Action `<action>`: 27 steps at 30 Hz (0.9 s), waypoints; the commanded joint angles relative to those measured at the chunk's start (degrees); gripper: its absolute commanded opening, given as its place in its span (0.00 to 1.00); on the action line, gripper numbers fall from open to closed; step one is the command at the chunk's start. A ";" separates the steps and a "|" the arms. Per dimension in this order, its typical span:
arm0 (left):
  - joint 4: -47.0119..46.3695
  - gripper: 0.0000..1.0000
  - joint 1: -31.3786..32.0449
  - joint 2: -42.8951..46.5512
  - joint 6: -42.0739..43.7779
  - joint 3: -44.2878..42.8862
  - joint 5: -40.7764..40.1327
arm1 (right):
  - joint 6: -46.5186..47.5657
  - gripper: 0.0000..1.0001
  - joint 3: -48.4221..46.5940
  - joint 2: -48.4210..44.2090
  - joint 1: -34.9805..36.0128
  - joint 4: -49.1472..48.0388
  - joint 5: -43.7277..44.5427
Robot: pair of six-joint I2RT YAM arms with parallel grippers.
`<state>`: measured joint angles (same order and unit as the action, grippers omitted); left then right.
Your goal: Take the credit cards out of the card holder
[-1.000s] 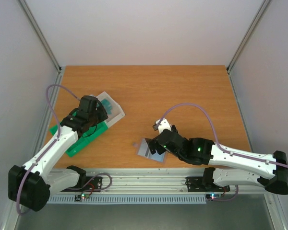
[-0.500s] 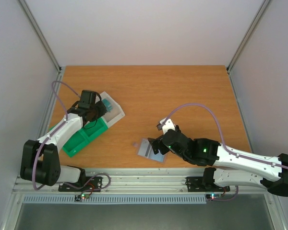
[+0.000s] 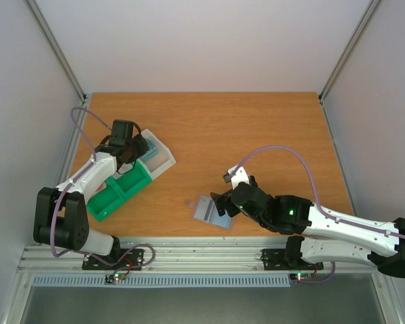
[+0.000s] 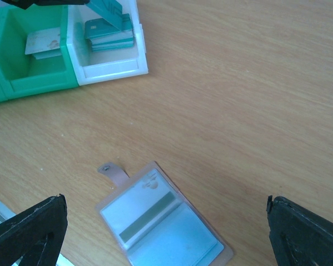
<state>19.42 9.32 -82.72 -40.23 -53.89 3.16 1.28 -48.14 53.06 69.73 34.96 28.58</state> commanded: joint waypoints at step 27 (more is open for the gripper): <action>-0.36 0.08 -1.68 -9.43 -0.79 -3.53 -7.20 | -4.09 0.98 -2.47 -1.99 -0.21 3.79 2.46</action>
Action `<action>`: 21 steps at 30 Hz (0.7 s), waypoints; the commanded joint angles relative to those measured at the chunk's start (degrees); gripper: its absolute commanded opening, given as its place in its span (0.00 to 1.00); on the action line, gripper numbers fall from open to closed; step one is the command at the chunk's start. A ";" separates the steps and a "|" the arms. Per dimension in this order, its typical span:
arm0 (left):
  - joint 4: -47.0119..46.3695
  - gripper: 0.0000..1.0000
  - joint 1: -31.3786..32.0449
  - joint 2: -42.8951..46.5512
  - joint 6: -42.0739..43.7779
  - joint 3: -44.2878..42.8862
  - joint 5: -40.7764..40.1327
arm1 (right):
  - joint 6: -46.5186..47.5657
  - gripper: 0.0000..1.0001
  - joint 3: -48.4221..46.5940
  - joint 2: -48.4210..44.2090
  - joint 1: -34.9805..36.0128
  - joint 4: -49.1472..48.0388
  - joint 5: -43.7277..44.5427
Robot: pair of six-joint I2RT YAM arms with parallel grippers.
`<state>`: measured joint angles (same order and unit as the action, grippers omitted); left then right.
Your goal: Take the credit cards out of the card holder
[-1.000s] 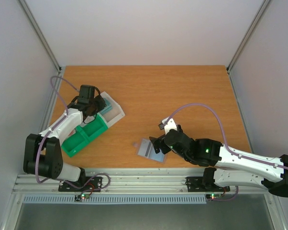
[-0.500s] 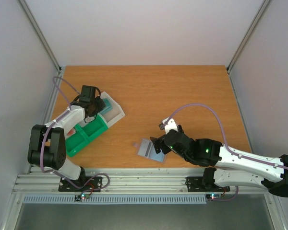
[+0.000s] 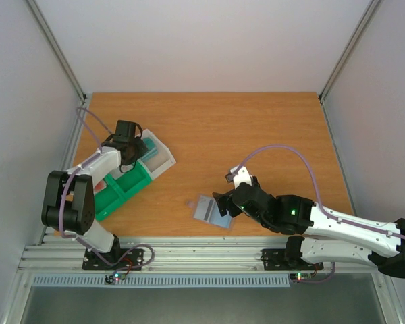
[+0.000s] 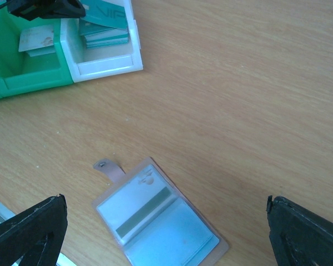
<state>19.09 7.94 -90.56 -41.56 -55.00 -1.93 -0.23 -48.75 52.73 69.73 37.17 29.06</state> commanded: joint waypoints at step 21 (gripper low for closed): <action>4.53 0.33 -0.30 2.35 0.14 -3.27 -0.81 | -6.29 0.98 0.87 -9.46 -0.21 -1.80 -0.67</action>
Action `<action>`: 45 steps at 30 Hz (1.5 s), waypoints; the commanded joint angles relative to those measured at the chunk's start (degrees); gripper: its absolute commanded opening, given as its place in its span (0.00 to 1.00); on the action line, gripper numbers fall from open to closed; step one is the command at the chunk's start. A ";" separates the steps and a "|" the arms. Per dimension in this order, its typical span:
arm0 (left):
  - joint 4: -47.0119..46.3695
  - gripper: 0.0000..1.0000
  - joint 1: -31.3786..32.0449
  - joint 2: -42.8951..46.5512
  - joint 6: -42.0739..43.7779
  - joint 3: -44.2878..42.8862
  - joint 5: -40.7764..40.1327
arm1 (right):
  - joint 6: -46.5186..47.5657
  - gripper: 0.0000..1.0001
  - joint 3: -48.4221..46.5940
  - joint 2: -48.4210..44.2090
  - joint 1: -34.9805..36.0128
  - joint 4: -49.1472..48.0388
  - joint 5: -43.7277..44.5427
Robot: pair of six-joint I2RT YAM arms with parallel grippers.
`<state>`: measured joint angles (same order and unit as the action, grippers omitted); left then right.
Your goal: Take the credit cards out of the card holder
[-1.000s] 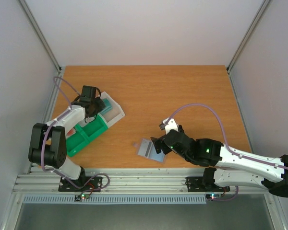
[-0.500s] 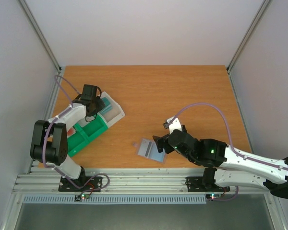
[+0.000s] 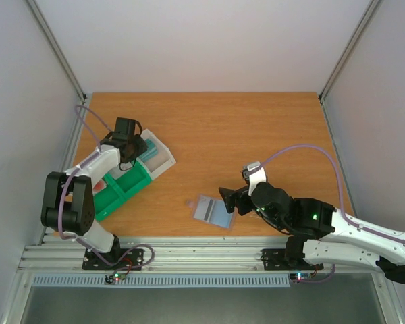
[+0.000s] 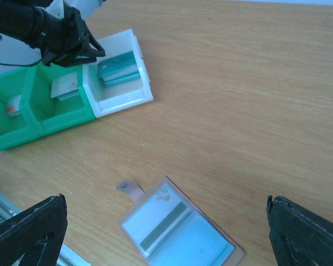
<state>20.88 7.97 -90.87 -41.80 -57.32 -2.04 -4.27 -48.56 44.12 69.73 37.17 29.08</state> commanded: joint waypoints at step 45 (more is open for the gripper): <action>1.06 0.56 21.83 21.86 1.61 18.33 34.51 | -17.57 0.62 13.28 20.67 -18.76 -6.35 -26.96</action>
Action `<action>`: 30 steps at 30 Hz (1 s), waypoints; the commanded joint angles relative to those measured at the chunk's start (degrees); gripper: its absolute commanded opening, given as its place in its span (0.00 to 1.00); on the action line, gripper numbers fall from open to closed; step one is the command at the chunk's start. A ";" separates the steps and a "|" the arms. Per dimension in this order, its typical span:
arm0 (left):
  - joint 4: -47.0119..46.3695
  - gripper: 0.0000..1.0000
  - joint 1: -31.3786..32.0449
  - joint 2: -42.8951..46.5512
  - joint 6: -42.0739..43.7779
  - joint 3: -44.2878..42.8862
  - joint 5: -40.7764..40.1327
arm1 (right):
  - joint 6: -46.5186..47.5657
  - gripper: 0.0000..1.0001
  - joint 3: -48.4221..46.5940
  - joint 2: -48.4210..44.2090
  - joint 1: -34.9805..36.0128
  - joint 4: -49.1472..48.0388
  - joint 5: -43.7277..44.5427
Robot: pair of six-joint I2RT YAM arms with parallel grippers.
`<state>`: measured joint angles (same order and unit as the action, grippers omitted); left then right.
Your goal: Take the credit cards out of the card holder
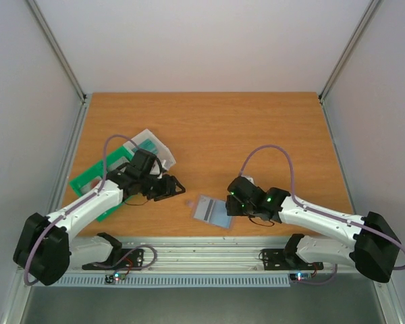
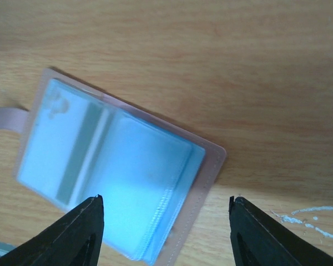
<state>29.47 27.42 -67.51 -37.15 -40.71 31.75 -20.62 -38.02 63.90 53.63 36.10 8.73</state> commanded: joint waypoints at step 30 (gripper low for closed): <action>-21.77 0.51 8.78 -10.87 -11.82 7.81 -4.74 | 8.80 0.28 4.32 11.00 -11.93 -17.17 -15.61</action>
<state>7.03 35.83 -76.88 -50.65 -31.75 31.20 -14.66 -30.92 77.12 42.06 14.59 -6.04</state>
